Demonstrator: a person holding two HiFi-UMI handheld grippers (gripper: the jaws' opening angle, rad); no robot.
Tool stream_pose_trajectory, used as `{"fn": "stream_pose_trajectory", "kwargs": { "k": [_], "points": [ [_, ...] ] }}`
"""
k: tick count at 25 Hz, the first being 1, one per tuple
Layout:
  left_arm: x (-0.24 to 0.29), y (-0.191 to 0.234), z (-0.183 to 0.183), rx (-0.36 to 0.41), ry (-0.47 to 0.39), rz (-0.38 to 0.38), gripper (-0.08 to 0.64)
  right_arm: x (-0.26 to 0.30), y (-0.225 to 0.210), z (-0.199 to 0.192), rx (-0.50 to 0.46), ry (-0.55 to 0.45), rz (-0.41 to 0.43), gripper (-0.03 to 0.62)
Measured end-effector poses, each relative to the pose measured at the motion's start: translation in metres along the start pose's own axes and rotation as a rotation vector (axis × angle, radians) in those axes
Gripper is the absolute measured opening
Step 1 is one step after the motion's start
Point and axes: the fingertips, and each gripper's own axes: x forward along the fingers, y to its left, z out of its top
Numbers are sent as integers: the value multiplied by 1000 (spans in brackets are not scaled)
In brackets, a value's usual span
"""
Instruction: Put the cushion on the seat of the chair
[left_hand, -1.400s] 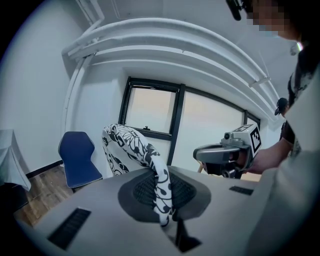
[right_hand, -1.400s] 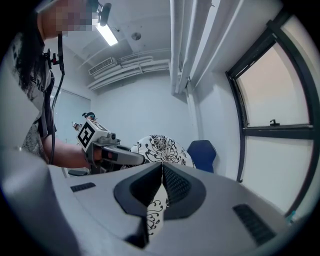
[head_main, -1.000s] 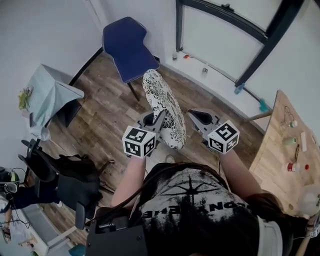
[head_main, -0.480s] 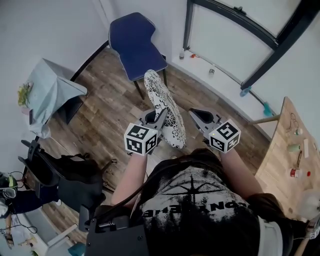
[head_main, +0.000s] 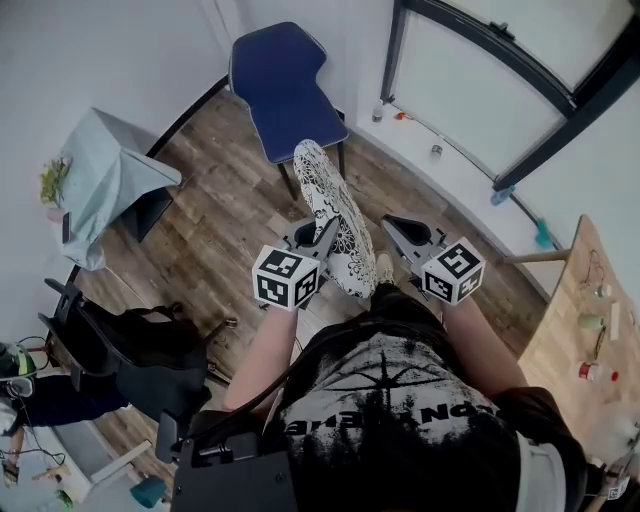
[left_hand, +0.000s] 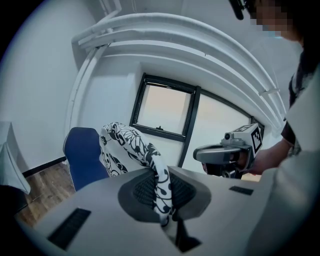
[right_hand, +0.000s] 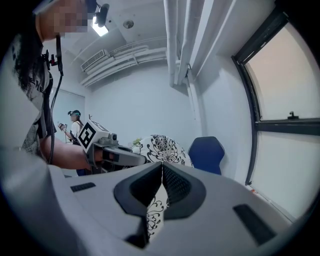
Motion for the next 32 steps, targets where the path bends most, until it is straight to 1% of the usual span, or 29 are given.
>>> {"fn": "stream_pose_trajectory", "kwargs": {
  "k": [3, 5, 10, 15, 19, 27, 32],
  "points": [
    [-1, 28, 9, -17, 7, -4, 24, 33, -2, 10, 10, 15, 9, 17],
    [7, 41, 14, -21, 14, 8, 25, 48, -12, 14, 12, 16, 27, 17],
    [47, 56, 22, -33, 32, 51, 25, 60, -56, 18, 20, 16, 75, 17],
    [77, 80, 43, -57, 51, 77, 25, 80, -102, 42, 28, 29, 96, 18],
    [104, 100, 62, -70, 45, 110, 25, 97, -135, 57, 18, 35, 134, 18],
    [158, 123, 91, -70, 55, 165, 25, 114, -200, 65, 33, 45, 183, 18],
    [184, 129, 96, -70, 57, 181, 25, 118, -226, 59, 40, 51, 200, 17]
  ]
}}
